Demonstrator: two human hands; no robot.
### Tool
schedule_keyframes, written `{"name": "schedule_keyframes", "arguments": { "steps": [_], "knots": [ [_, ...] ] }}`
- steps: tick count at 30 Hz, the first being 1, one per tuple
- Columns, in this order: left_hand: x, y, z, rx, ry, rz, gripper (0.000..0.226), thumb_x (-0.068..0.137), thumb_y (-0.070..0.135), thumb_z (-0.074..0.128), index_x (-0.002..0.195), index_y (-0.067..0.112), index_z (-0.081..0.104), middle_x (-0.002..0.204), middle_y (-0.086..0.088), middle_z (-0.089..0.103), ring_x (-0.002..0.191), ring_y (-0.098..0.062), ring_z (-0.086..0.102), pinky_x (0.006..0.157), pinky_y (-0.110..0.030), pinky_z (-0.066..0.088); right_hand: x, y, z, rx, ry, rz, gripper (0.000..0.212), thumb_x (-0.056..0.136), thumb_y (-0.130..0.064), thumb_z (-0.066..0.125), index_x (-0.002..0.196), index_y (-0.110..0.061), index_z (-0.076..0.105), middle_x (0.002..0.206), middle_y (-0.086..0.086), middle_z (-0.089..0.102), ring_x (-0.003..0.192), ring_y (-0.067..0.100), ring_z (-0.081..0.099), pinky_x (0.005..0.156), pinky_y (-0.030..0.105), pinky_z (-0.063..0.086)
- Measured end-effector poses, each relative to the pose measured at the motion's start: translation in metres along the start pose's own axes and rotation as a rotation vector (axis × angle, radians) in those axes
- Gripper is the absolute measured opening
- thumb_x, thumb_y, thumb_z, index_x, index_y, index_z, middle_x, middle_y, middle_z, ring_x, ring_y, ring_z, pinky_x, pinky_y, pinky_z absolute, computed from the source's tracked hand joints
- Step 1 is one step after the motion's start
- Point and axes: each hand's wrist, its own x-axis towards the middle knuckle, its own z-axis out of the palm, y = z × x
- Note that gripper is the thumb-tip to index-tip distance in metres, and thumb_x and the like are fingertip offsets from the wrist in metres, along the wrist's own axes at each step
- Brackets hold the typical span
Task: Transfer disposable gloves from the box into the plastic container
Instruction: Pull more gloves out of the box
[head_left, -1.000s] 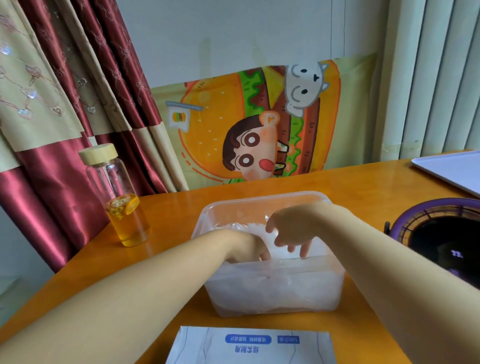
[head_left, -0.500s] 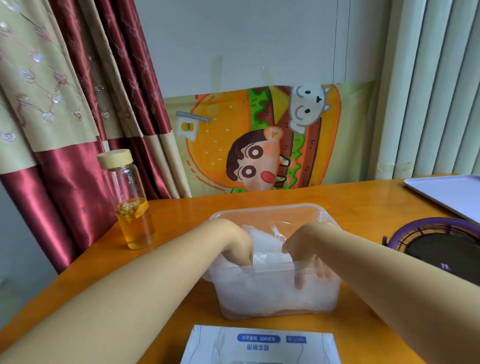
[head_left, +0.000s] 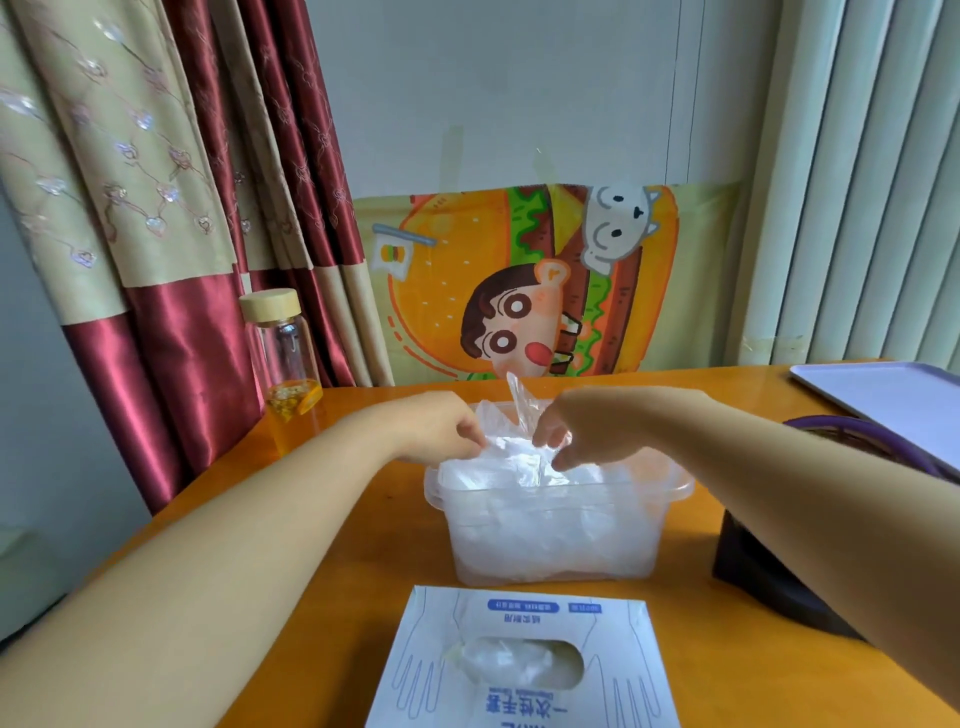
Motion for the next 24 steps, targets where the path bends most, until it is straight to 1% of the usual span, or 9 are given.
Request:
{"name": "schedule_keyframes", "arguments": {
  "steps": [3, 7, 12, 14, 17, 19, 21, 23, 24],
  "knots": [
    [0.005, -0.002, 0.01, 0.028, 0.015, 0.005, 0.032, 0.096, 0.024, 0.054, 0.126, 0.02, 0.063, 0.125, 0.006, 0.062, 0.112, -0.012, 0.056, 0.092, -0.023, 0.044, 0.021, 0.007, 0.019, -0.065, -0.06, 0.047, 0.05, 0.091, -0.026, 0.061, 0.138, -0.023, 0.047, 0.134, 0.002, 0.053, 0.111, 0.026, 0.06, 0.099, 0.037, 0.046],
    [0.015, -0.006, 0.021, 0.059, 0.023, -0.001, 0.025, 0.094, 0.019, 0.052, 0.11, 0.015, 0.071, 0.098, 0.003, 0.061, 0.096, -0.017, 0.057, 0.083, -0.031, 0.048, 0.052, 0.016, 0.039, -0.09, -0.153, 0.068, 0.043, 0.092, -0.025, 0.058, 0.134, -0.027, 0.052, 0.142, -0.001, 0.046, 0.123, 0.024, 0.05, 0.106, 0.035, 0.039],
    [0.024, 0.003, 0.016, 0.382, 0.282, 0.0, 0.023, 0.098, 0.021, 0.05, 0.113, 0.028, 0.066, 0.114, -0.001, 0.063, 0.111, -0.025, 0.051, 0.094, -0.035, 0.039, 0.072, 0.012, 0.048, -0.213, -0.361, 0.083, 0.039, 0.091, -0.025, 0.059, 0.13, -0.021, 0.057, 0.133, 0.001, 0.053, 0.114, 0.022, 0.05, 0.087, 0.026, 0.038],
    [0.03, 0.016, 0.015, 0.311, 0.375, 0.112, 0.022, 0.097, 0.02, 0.051, 0.113, 0.029, 0.064, 0.113, -0.001, 0.062, 0.108, -0.027, 0.054, 0.089, -0.034, 0.043, 0.076, 0.012, 0.049, -0.233, -0.404, 0.084, 0.04, 0.093, -0.023, 0.059, 0.132, -0.017, 0.055, 0.134, 0.005, 0.052, 0.114, 0.022, 0.049, 0.082, 0.025, 0.035],
    [0.046, 0.031, 0.026, 0.193, 0.126, 0.234, 0.028, 0.095, 0.019, 0.055, 0.119, 0.028, 0.064, 0.116, 0.002, 0.063, 0.102, -0.022, 0.06, 0.08, -0.031, 0.051, 0.075, 0.01, 0.046, -0.253, -0.402, 0.091, 0.048, 0.096, -0.022, 0.053, 0.143, -0.017, 0.041, 0.142, 0.007, 0.042, 0.118, 0.024, 0.046, 0.087, 0.024, 0.039],
    [0.056, 0.029, 0.033, 0.286, -0.136, 0.148, 0.038, 0.095, 0.018, 0.056, 0.133, 0.023, 0.056, 0.129, -0.001, 0.058, 0.112, -0.024, 0.056, 0.089, -0.032, 0.049, 0.071, 0.011, 0.044, -0.237, -0.428, 0.091, 0.049, 0.095, -0.021, 0.055, 0.142, -0.017, 0.042, 0.133, 0.007, 0.044, 0.093, 0.018, 0.052, 0.062, 0.012, 0.045],
    [0.065, 0.02, 0.039, 0.418, -0.284, 0.055, 0.042, 0.098, 0.02, 0.053, 0.14, 0.018, 0.05, 0.139, -0.003, 0.051, 0.123, -0.025, 0.05, 0.097, -0.033, 0.044, 0.068, 0.018, 0.042, -0.206, -0.434, 0.098, 0.044, 0.094, -0.021, 0.056, 0.138, -0.017, 0.048, 0.119, 0.003, 0.045, 0.071, 0.01, 0.045, 0.037, 0.005, 0.037],
    [0.07, 0.015, 0.046, 0.52, -0.361, -0.017, 0.04, 0.1, 0.013, 0.046, 0.139, 0.01, 0.049, 0.142, -0.008, 0.047, 0.125, -0.028, 0.048, 0.099, -0.034, 0.042, 0.065, 0.023, 0.041, -0.184, -0.449, 0.112, 0.044, 0.094, -0.024, 0.057, 0.137, -0.018, 0.05, 0.122, 0.005, 0.047, 0.082, 0.015, 0.051, 0.051, 0.003, 0.046],
    [0.073, 0.018, 0.05, 0.548, -0.407, -0.049, 0.038, 0.099, 0.009, 0.042, 0.137, 0.006, 0.049, 0.142, -0.011, 0.047, 0.125, -0.03, 0.048, 0.099, -0.036, 0.041, 0.064, 0.027, 0.041, -0.16, -0.464, 0.135, 0.044, 0.093, -0.024, 0.059, 0.135, -0.019, 0.051, 0.123, 0.005, 0.047, 0.09, 0.019, 0.053, 0.068, 0.013, 0.054]
  ]
}}
